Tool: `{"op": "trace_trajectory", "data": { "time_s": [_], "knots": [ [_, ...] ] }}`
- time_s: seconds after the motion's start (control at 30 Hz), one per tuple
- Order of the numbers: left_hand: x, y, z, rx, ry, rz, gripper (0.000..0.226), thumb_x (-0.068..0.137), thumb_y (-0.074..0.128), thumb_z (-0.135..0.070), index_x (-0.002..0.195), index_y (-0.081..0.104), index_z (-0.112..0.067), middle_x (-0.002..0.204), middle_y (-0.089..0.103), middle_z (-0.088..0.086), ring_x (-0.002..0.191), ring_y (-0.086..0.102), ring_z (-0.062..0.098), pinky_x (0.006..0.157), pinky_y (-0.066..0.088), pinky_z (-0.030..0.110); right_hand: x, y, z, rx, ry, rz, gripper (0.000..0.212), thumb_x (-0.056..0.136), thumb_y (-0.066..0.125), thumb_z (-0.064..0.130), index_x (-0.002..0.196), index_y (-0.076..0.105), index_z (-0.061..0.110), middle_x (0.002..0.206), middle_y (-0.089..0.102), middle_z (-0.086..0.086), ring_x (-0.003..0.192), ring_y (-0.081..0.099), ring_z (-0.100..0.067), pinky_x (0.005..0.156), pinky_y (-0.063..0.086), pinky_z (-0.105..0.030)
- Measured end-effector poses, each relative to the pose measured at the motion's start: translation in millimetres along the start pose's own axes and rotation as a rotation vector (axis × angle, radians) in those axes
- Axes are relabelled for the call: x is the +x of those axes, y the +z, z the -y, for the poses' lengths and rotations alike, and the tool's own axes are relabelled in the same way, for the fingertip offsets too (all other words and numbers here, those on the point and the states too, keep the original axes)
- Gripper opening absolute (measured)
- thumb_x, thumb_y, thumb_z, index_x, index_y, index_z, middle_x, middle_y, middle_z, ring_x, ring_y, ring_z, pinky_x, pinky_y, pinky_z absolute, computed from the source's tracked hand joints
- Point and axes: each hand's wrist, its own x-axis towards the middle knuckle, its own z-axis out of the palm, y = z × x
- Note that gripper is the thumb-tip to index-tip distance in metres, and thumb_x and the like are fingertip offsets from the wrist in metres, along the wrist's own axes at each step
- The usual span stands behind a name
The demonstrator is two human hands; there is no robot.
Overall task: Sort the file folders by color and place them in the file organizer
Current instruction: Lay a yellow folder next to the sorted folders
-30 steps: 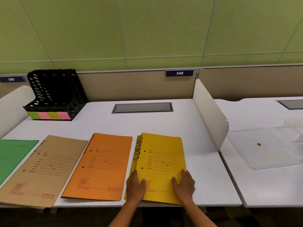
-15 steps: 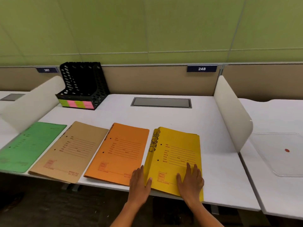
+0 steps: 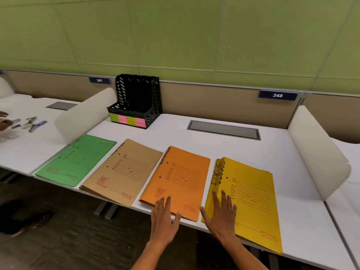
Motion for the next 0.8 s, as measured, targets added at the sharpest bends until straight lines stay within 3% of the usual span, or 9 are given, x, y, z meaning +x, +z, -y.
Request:
{"op": "trace_trajectory", "data": {
  "time_s": [0.23, 0.4, 0.53, 0.8],
  "knots": [
    [0.3, -65.3, 79.0, -0.016, -0.039, -0.069, 0.076, 0.096, 0.034, -0.059, 0.154, -0.004, -0.028, 0.163, -0.007, 0.000, 0.149, -0.013, 0.019, 0.120, -0.004, 0.043, -16.7, 11.5, 105.7, 0.000, -0.081, 0.025, 0.101, 0.060, -0.015, 0.088, 0.144, -0.024, 0.033, 0.158, -0.022, -0.002, 0.147, -0.013, -0.028, 0.116, -0.005, -0.053],
    [5.4, -115.5, 135.3, 0.023, -0.016, -0.113, 0.077, 0.095, 0.034, -0.060, 0.154, -0.003, -0.027, 0.162, -0.008, 0.001, 0.149, -0.013, 0.020, 0.121, -0.003, 0.046, -25.4, 27.9, 179.3, 0.003, -0.150, 0.042, 0.098, 0.060, -0.014, 0.089, 0.142, -0.028, 0.037, 0.155, -0.029, 0.000, 0.145, -0.020, -0.027, 0.115, -0.010, -0.053],
    [8.6, -146.4, 175.8, 0.029, -0.020, -0.153, 0.076, 0.096, 0.036, -0.058, 0.154, -0.002, -0.026, 0.163, -0.006, 0.003, 0.149, -0.013, 0.023, 0.121, -0.002, 0.048, -33.5, 42.0, 232.1, 0.015, -0.181, 0.048, 0.096, 0.067, 0.000, 0.089, 0.143, -0.026, 0.038, 0.155, -0.029, 0.001, 0.145, -0.022, -0.026, 0.116, -0.011, -0.053],
    [28.5, -188.0, 238.9, -0.001, -0.098, -0.202, 0.073, 0.095, 0.037, -0.059, 0.154, 0.007, -0.026, 0.163, -0.001, 0.005, 0.149, -0.011, 0.023, 0.121, 0.000, 0.048, -21.5, 74.6, 319.4, 0.007, -0.308, 0.073, 0.095, 0.065, -0.006, 0.089, 0.144, -0.023, 0.040, 0.154, -0.032, 0.001, 0.144, -0.023, -0.024, 0.115, -0.014, -0.051]
  ]
}}
